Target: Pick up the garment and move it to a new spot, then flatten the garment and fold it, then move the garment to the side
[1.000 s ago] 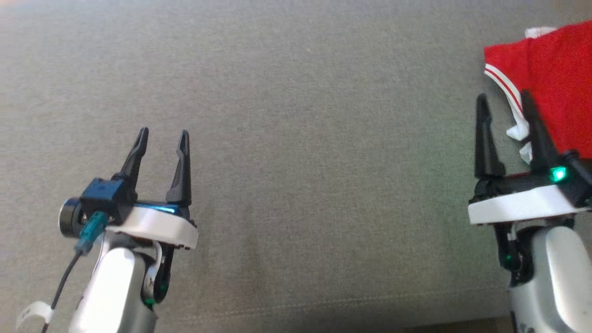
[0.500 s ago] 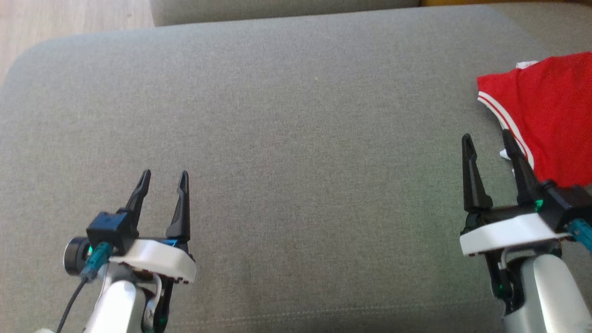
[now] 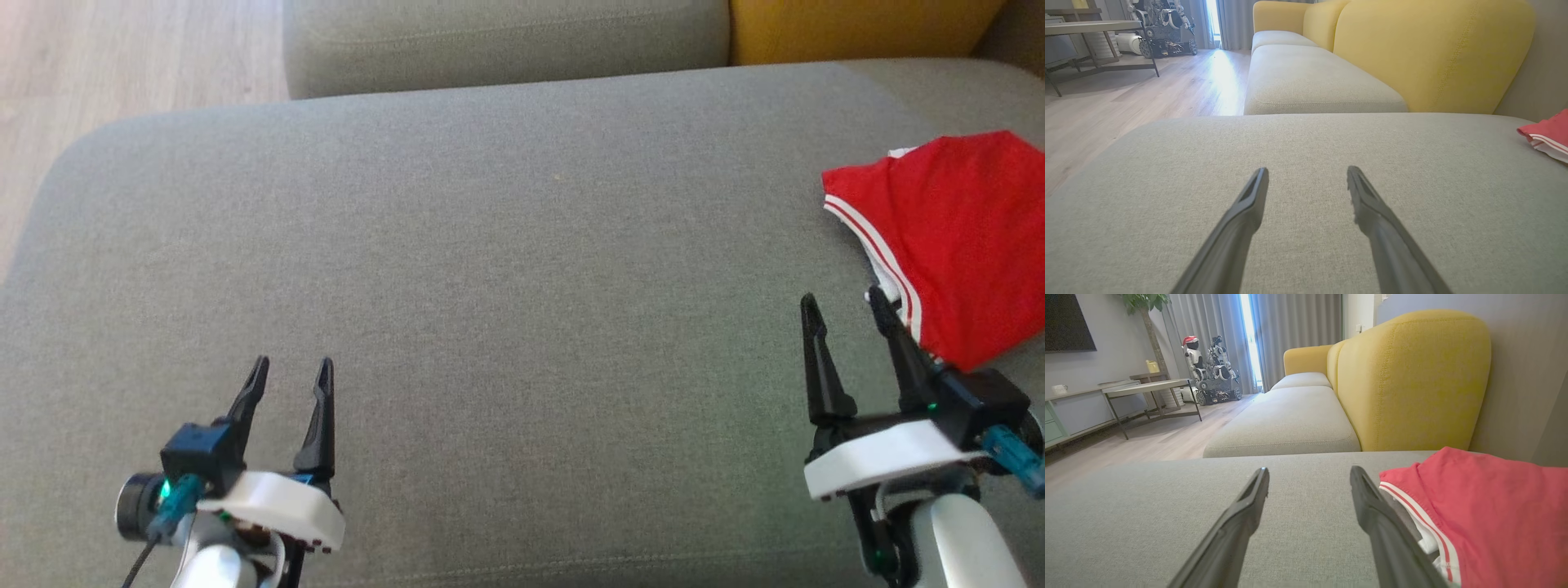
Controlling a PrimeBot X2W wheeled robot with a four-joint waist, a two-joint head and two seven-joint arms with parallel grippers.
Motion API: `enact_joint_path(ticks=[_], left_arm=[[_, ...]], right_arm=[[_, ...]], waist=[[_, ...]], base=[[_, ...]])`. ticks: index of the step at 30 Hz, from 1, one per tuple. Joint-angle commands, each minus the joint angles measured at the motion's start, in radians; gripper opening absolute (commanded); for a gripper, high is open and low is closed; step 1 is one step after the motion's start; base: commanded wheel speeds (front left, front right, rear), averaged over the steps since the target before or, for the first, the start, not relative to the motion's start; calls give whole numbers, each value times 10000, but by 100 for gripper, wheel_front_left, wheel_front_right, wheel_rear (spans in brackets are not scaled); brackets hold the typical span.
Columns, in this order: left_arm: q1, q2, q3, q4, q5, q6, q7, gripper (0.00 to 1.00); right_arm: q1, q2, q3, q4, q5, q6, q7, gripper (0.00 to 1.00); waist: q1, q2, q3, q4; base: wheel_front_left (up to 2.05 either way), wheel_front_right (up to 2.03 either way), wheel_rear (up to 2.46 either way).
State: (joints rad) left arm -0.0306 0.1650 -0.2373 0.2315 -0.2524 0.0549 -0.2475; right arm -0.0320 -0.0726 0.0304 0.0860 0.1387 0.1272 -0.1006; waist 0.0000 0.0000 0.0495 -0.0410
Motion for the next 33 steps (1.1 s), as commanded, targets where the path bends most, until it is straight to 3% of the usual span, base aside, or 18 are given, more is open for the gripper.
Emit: enact_joint_path(ticks=[1, 33], left_arm=[[-264, 214, 357, -307, -65, 108, -19, 100], [-124, 448, 142, -515, -218, 320, 199, 100]], right_arm=[[-178, 41, 264, -288, -78, 35, 53, 100], [17, 13, 250, -185, -37, 35, 242, 100]], waist=[[0, 0, -72, 19], [0, 0, -304, 227]], base=[[0, 0, 0], [0, 0, 0]])
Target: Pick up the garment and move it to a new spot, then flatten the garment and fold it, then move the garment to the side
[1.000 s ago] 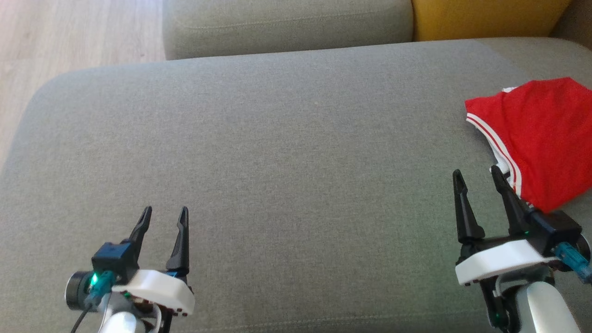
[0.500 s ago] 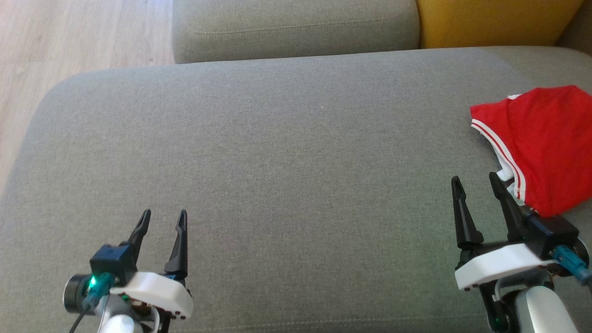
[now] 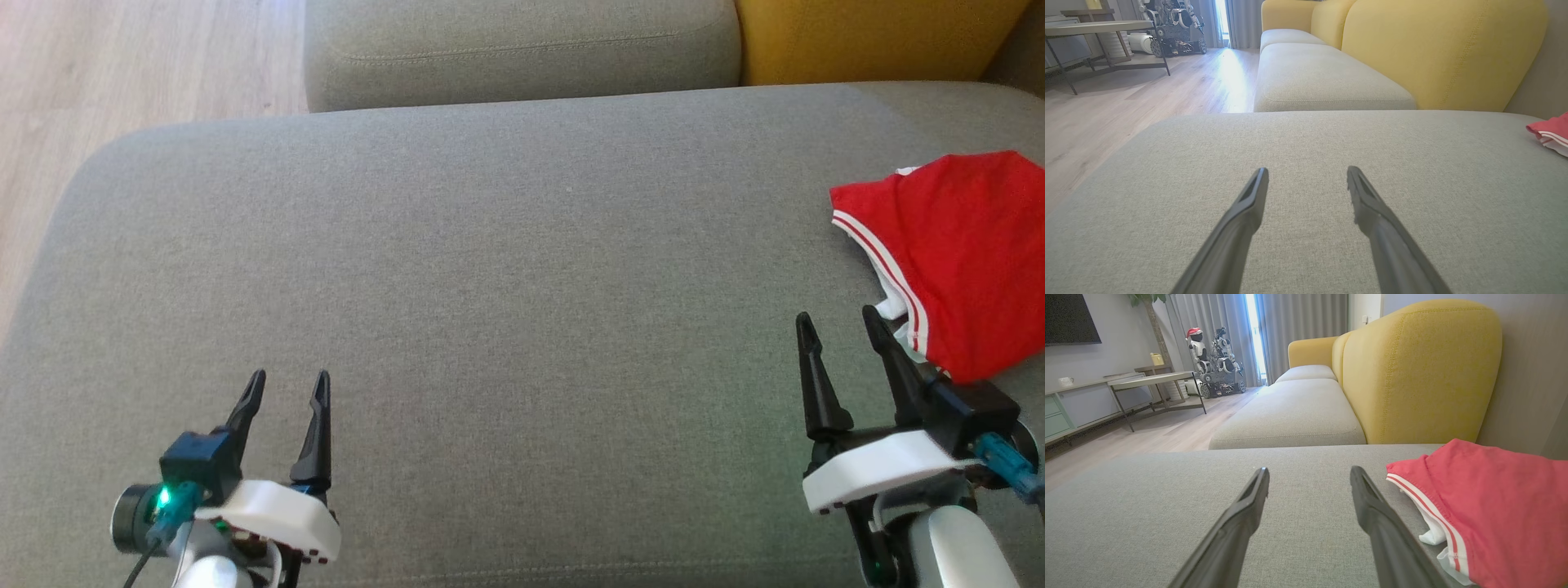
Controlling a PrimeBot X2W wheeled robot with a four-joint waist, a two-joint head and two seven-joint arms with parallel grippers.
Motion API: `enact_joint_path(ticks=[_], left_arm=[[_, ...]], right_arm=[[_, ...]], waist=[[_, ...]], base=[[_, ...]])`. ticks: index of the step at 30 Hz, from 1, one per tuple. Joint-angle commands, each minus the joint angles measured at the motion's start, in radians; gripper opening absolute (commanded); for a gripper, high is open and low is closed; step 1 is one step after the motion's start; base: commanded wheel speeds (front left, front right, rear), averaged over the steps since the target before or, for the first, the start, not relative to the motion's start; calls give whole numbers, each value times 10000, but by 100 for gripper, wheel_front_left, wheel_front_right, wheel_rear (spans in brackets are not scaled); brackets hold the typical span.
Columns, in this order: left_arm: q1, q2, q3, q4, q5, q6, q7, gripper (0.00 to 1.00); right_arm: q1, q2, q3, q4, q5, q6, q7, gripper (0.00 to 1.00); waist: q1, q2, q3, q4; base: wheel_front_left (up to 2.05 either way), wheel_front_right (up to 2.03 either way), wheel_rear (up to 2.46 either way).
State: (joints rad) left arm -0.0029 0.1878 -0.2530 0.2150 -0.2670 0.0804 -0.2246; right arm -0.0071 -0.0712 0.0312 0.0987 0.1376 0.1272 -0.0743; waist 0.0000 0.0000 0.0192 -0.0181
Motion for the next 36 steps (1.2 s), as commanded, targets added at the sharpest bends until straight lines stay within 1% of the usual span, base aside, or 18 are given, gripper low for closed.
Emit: enact_joint_path(ticks=[1, 18, 19, 22, 36], left_arm=[[-402, 226, 295, -350, -78, 72, -30, 100], [-357, 275, 211, -359, -125, 269, -43, 100], [2, 38, -117, -5, -96, 198, 1, 0], [70, -81, -178, 361, -177, 144, 21, 0], [-52, -216, 224, 365, -1575, -91, 377, 0]], right_arm=[[-234, 3, 239, -316, -33, 35, -12, 100], [-218, 64, 239, -276, -15, 35, 65, 100], [0, 19, -8, 47, 4, 0, 40, 0], [62, 19, 0, 423, 89, 0, 40, 0], [-51, 8, -117, 533, 1675, 4, 208, 0]], waist=[[0, 0, 3, -3], [0, 0, -36, -62], [0, 0, -39, -63], [0, 0, -40, -63], [0, 0, -52, -37]], base=[[0, 0, 0], [0, 0, 0], [0, 0, 0], [0, 0, 0], [0, 0, 0]])
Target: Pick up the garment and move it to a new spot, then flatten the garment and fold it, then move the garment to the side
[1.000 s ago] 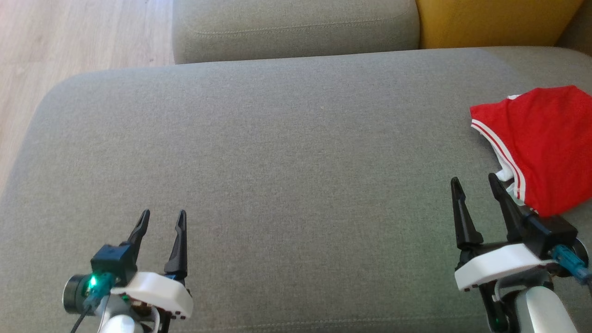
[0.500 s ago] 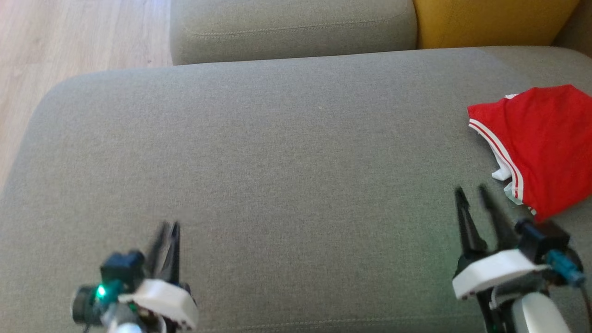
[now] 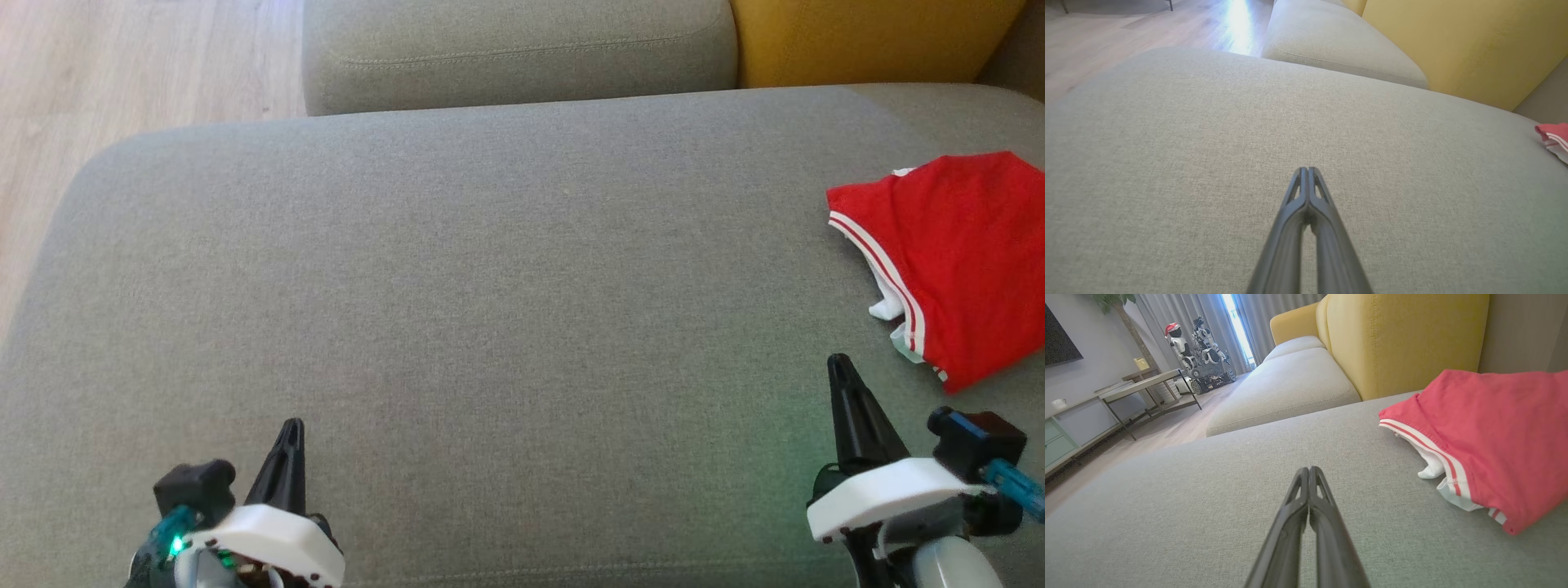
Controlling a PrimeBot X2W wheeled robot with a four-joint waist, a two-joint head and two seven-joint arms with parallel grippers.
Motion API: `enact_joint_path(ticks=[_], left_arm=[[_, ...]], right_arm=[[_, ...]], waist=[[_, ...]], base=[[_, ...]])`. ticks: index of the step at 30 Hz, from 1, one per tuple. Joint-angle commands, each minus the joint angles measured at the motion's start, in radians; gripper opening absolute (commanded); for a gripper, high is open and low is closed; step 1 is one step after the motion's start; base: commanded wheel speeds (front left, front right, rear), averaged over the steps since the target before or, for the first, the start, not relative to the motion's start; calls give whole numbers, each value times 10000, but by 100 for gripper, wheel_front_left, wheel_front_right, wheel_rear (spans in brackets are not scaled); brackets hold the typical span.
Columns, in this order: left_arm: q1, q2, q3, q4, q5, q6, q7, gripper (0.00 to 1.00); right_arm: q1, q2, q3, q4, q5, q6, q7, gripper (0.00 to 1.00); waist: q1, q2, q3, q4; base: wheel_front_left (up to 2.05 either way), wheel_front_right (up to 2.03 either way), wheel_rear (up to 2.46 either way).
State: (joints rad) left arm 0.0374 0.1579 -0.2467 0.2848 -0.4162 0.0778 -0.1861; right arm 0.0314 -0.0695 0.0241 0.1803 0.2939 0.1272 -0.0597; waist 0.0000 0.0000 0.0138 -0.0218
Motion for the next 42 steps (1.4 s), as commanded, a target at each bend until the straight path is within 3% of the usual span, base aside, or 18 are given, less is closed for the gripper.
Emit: enact_joint_path(ticks=[1, 42], left_arm=[[-474, 63, 224, -334, -296, -101, 46, 0], [-833, -354, 1467, -356, -4553, -828, 1129, 0]], right_arm=[[-454, -10, -64, -266, 351, 4, 88, 0], [-793, 11, -474, 65, 5100, 16, 632, 0]], waist=[[0, 0, -1, 4], [0, 0, -40, 83]], base=[[0, 0, 0], [0, 0, 0]])
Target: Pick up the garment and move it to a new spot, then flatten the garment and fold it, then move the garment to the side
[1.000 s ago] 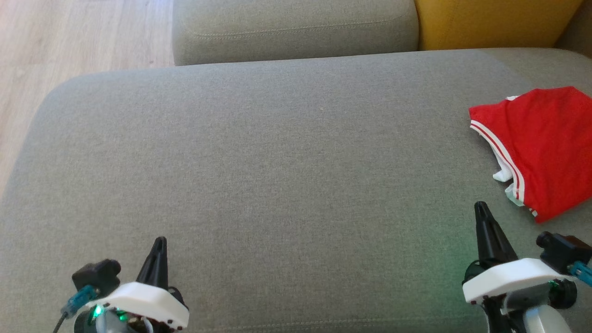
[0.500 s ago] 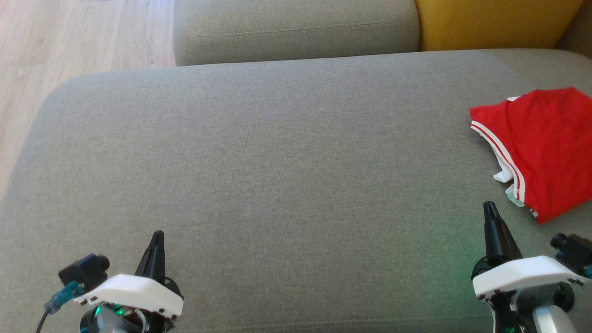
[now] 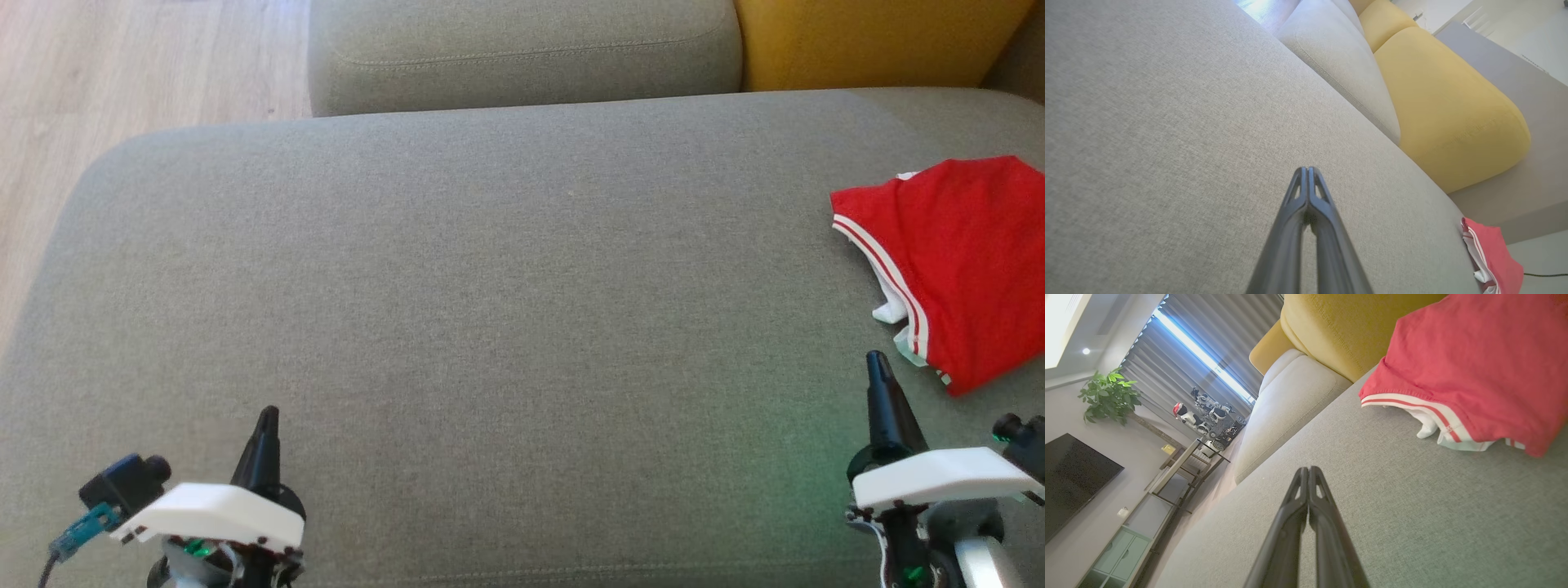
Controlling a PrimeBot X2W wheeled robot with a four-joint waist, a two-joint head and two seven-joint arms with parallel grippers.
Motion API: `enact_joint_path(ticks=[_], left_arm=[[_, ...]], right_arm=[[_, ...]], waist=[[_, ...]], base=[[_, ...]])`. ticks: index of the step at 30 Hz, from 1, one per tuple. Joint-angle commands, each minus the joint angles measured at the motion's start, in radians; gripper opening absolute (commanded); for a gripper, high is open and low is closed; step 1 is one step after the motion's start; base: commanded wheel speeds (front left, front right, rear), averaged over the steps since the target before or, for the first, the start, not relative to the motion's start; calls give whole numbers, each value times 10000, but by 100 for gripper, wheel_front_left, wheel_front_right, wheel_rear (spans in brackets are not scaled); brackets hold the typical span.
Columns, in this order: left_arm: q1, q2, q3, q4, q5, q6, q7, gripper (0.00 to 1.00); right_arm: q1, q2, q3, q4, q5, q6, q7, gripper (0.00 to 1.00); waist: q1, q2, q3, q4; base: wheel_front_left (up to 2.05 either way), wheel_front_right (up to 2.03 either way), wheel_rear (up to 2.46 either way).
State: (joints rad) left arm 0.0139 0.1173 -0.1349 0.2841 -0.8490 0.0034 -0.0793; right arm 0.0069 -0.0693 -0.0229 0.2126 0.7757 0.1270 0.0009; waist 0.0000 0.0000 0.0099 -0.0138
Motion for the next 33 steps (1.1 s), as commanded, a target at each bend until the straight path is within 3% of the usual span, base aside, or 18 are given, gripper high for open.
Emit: enact_joint_path(ticks=[1, 33], left_arm=[[-607, 42, 380, -349, -332, -102, 88, 0], [-895, -292, 1374, -366, -3736, -683, 954, 0]], right_arm=[[-556, 10, -15, -249, 399, 18, 40, 0], [-829, 58, -386, 17, 4160, 27, 509, 0]], waist=[[0, 0, -2, 4], [0, 0, -33, 67]], base=[[0, 0, 0], [0, 0, 0]])
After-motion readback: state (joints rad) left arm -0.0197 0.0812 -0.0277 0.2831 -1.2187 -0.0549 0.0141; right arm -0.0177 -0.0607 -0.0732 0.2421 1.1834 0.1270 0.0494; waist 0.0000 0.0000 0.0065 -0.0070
